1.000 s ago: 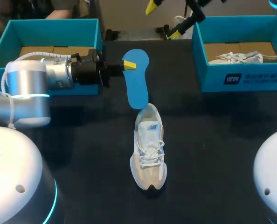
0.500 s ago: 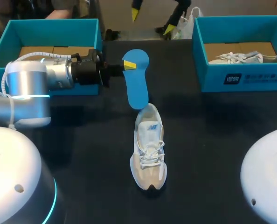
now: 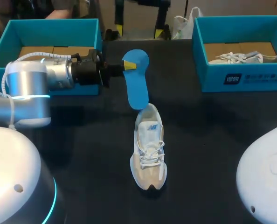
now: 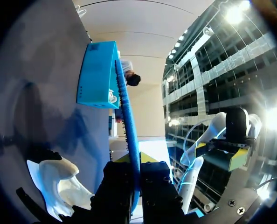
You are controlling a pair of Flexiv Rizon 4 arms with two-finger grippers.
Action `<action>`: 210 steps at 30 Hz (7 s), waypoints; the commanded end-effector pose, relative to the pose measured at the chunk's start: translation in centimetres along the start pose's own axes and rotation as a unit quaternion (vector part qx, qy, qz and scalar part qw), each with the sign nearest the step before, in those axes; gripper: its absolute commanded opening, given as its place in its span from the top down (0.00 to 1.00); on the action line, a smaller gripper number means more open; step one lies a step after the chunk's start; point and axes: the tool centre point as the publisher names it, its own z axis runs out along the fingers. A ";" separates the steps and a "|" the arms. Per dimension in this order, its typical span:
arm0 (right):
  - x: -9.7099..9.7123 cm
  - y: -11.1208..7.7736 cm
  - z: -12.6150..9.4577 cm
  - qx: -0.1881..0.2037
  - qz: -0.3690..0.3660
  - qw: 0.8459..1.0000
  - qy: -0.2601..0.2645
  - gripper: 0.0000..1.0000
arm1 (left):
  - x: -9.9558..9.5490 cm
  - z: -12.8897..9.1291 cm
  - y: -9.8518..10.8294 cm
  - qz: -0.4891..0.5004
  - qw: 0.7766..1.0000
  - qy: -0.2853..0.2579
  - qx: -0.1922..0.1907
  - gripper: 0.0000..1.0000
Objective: Take the shoe out of the shoebox, open the shoe tongue, remove and reinsert the insole, then place the shoe into the shoebox
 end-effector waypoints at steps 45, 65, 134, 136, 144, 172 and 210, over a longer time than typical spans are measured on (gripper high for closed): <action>-6.5 -1.4 -2.2 -0.003 0.003 0.884 0.467 0.00 | 0.0 0.0 0.1 0.000 1.000 -0.001 0.000 1.00; -9.5 -0.5 1.4 0.002 -0.023 0.797 0.603 0.00 | 0.0 0.0 0.1 0.000 1.000 -0.001 0.000 1.00; -9.5 0.6 4.5 -0.008 -0.025 0.769 0.639 0.00 | 5.1 -3.9 -0.1 0.827 0.558 0.005 -0.072 1.00; -9.5 0.6 4.5 -0.008 -0.025 0.769 0.639 0.00 | 5.1 -3.9 -0.1 0.827 0.558 0.005 -0.072 1.00; -9.5 0.6 4.5 -0.008 -0.025 0.769 0.639 0.00 | 5.1 -3.9 -0.1 0.827 0.558 0.005 -0.072 1.00; -9.5 0.6 4.5 -0.008 -0.025 0.769 0.639 0.00 | 6.5 -2.1 2.5 0.997 -0.029 0.008 -0.075 1.00; -6.3 -1.3 6.3 -0.010 -0.027 0.759 0.651 0.00 | 5.4 0.3 0.0 0.997 -0.045 -0.025 -0.052 1.00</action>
